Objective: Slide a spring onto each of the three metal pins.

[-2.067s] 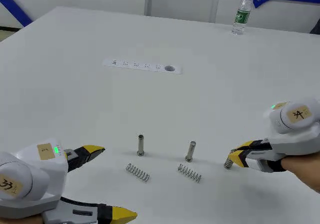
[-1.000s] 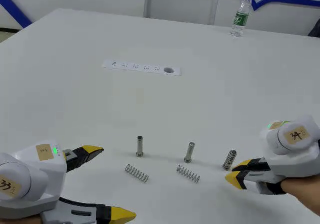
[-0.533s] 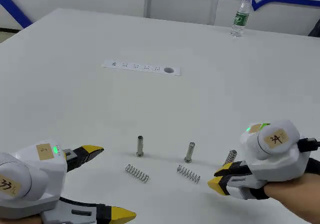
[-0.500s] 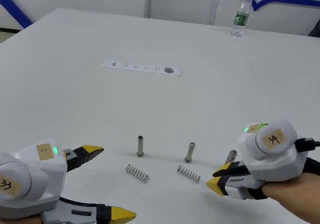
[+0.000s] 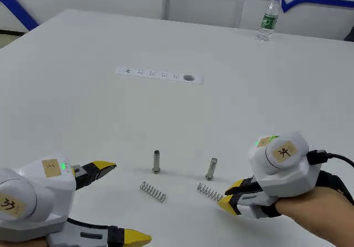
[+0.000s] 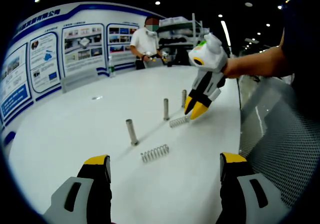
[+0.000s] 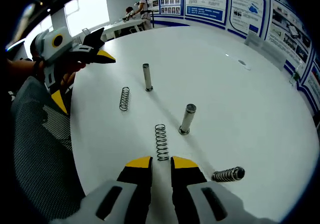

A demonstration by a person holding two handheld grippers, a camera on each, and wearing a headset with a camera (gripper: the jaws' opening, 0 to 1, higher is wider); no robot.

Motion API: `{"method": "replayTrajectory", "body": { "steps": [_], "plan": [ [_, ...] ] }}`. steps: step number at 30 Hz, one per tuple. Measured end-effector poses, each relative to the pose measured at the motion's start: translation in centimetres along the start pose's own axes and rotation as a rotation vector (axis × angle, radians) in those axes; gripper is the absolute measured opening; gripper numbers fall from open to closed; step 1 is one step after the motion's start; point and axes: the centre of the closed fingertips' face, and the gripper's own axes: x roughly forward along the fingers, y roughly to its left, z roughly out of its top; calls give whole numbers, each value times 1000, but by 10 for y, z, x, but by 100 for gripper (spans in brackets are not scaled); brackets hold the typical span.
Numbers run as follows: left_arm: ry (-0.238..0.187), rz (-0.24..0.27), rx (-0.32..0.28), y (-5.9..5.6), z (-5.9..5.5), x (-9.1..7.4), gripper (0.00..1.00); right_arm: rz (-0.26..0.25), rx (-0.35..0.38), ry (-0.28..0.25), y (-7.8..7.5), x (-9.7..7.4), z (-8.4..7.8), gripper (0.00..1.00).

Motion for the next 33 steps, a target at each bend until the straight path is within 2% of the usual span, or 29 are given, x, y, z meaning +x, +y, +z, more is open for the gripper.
{"method": "replayTrajectory", "body": {
  "steps": [24, 33],
  "plan": [
    [11, 1, -5, -1, -3, -1, 91, 21, 23, 3, -2, 13, -3, 15],
    [10, 3, -9, 0, -3, -1, 91, 15, 3, 12, -2, 13, -4, 12]
  ]
}}
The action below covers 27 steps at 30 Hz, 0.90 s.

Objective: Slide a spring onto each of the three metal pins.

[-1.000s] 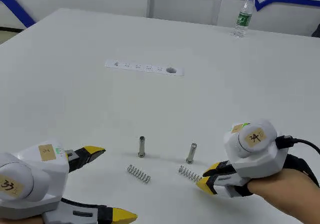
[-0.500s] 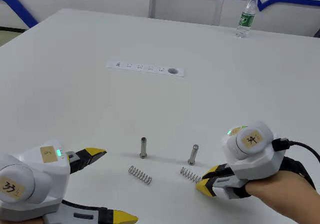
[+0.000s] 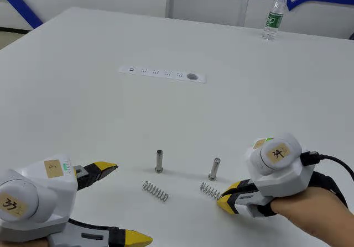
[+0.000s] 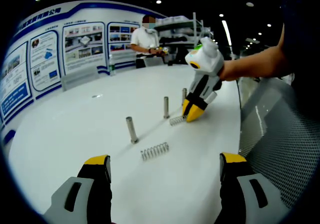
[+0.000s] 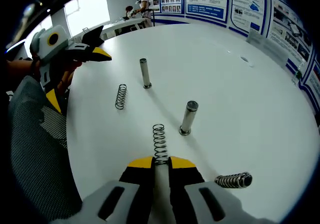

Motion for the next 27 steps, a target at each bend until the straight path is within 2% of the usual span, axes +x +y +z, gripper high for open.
{"method": "replayTrajectory", "body": {
  "steps": [7, 19, 27],
  "plan": [
    [-1, 0, 1, 0, 1, 0, 91, -13, -33, 8, 2, -6, 4, 12],
    [-8, -3, 3, -1, 2, 1, 91, -29, -71, -13, 4, -22, 23, 12],
    [-9, -1, 2, -1, 2, -1, 91, -33, -85, -14, 4, -27, 29, 12]
  ]
}}
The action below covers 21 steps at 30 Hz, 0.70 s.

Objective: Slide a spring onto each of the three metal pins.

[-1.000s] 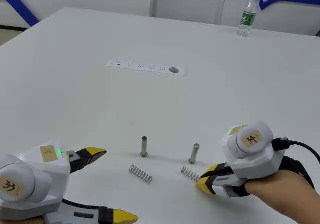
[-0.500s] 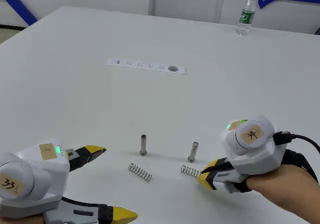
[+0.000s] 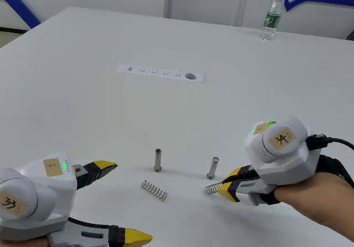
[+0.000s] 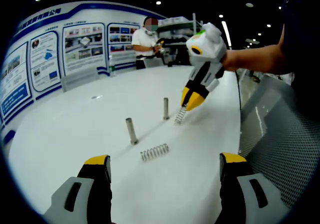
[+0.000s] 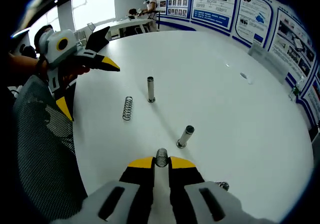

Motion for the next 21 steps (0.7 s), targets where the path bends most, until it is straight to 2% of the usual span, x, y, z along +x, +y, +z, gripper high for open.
{"method": "replayTrajectory", "body": {
  "steps": [10, 21],
  "plan": [
    [-3, -4, 1, -1, 1, 0, 91, -4, -6, -3, -1, -8, 6, 12],
    [-2, -4, 2, -2, 2, -1, 91, -6, -3, -38, -8, -34, 32, 12]
  ]
}}
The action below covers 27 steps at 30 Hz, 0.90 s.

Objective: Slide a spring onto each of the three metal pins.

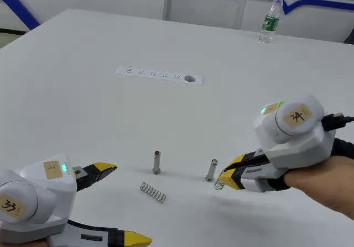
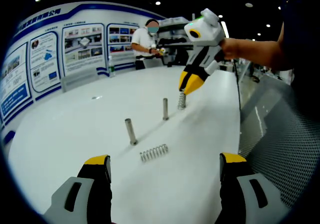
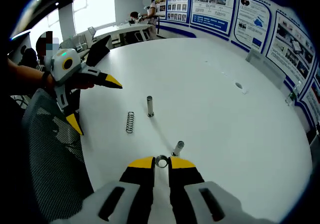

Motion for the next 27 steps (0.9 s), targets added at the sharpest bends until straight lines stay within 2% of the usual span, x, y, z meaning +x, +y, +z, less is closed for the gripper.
{"method": "replayTrajectory", "body": {
  "steps": [8, 14, 20, 27],
  "plan": [
    [0, 1, 3, 0, 1, -1, 91, -22, -16, -30, -10, -9, 21, 12],
    [0, 4, 2, 1, 1, -1, 91, -34, -31, -40, -17, -8, 33, 12],
    [0, 10, -2, 0, 1, -2, 91, -34, -30, -26, -24, 0, 33, 12],
    [2, 15, -6, 2, 0, -3, 91, -31, -24, -10, -24, 5, 30, 12]
  ]
}}
